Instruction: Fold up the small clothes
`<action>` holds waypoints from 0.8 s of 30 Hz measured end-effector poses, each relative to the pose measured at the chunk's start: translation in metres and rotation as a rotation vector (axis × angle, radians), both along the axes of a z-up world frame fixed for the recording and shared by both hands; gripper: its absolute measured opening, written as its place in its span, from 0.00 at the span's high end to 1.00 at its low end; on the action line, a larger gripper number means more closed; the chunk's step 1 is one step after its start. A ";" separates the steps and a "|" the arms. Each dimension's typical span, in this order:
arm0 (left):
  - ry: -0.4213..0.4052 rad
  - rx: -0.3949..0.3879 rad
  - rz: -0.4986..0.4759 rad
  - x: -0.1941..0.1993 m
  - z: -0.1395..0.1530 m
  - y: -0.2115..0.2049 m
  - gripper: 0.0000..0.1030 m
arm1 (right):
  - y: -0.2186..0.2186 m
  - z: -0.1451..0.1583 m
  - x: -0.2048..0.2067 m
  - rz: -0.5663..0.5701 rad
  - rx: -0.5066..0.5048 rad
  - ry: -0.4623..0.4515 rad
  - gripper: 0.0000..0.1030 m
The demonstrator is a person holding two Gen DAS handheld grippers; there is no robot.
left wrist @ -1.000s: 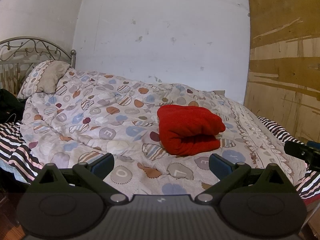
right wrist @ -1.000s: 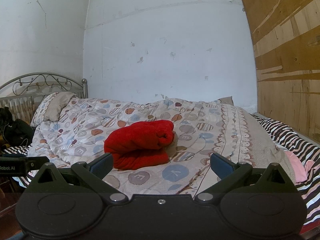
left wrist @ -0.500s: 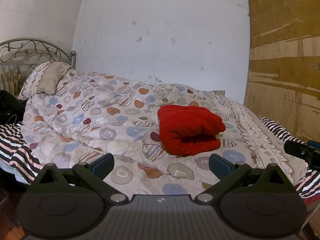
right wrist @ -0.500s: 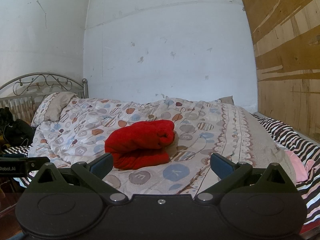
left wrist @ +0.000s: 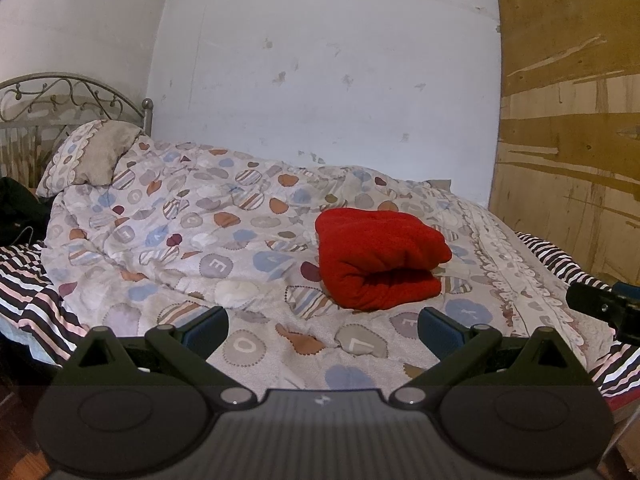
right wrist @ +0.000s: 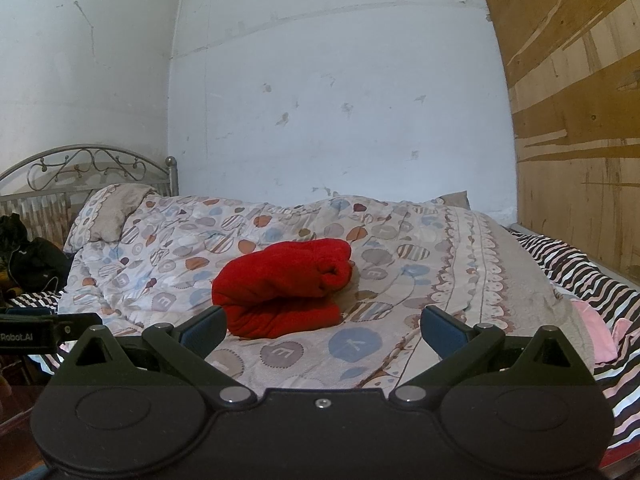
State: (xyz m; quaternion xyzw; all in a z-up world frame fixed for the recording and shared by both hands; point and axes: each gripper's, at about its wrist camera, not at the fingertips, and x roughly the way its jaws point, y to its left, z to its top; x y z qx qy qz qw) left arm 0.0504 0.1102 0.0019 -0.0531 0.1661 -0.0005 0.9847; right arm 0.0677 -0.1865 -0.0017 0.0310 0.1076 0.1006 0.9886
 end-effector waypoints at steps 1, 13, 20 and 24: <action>0.001 0.002 0.003 0.000 0.000 0.000 0.00 | 0.000 0.000 0.000 0.000 0.000 0.001 0.00; 0.034 0.133 0.135 0.008 0.001 -0.009 0.00 | 0.003 -0.002 -0.002 0.005 -0.005 0.002 0.00; 0.032 0.123 0.125 0.008 0.001 -0.008 0.00 | 0.005 -0.001 -0.002 0.005 -0.005 0.003 0.00; 0.035 0.113 0.116 0.006 0.000 -0.009 0.00 | 0.005 -0.001 -0.002 0.006 -0.005 0.003 0.00</action>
